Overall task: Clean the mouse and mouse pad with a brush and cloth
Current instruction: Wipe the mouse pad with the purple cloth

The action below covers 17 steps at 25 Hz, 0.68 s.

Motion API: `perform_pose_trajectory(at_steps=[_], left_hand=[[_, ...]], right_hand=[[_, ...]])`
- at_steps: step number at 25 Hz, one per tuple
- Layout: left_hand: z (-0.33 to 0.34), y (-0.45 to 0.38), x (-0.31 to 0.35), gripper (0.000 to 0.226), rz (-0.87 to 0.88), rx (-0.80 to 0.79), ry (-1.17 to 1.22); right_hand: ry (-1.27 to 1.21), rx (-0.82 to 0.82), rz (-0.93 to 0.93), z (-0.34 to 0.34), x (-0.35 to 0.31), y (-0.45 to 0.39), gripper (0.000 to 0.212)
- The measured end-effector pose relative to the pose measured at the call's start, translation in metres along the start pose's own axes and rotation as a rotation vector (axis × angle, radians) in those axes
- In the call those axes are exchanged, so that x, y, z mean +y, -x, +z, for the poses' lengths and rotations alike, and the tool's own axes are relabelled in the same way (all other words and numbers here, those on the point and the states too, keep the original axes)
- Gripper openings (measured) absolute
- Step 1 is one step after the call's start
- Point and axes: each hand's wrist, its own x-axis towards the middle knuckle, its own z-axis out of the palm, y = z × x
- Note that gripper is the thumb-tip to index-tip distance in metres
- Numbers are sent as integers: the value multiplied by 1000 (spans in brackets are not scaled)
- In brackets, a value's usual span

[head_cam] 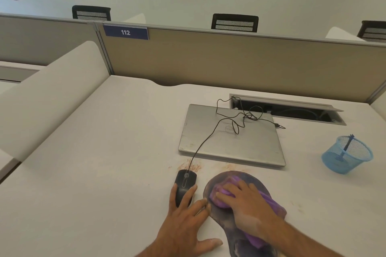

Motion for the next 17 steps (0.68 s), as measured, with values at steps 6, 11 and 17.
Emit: perform_pose_trajectory(at_steps=[6,11,17], left_hand=[[2,2,-2,75,-5,-6,-5],[3,3,-1,74,-9,39,6],[1,1,-1,67,11,98,27]], right_hand=[[-204,155,21,-10,19,1,55],[-58,28,-35,-3,-4,-11,63],[-291,169,-82,-1,1,-2,53]])
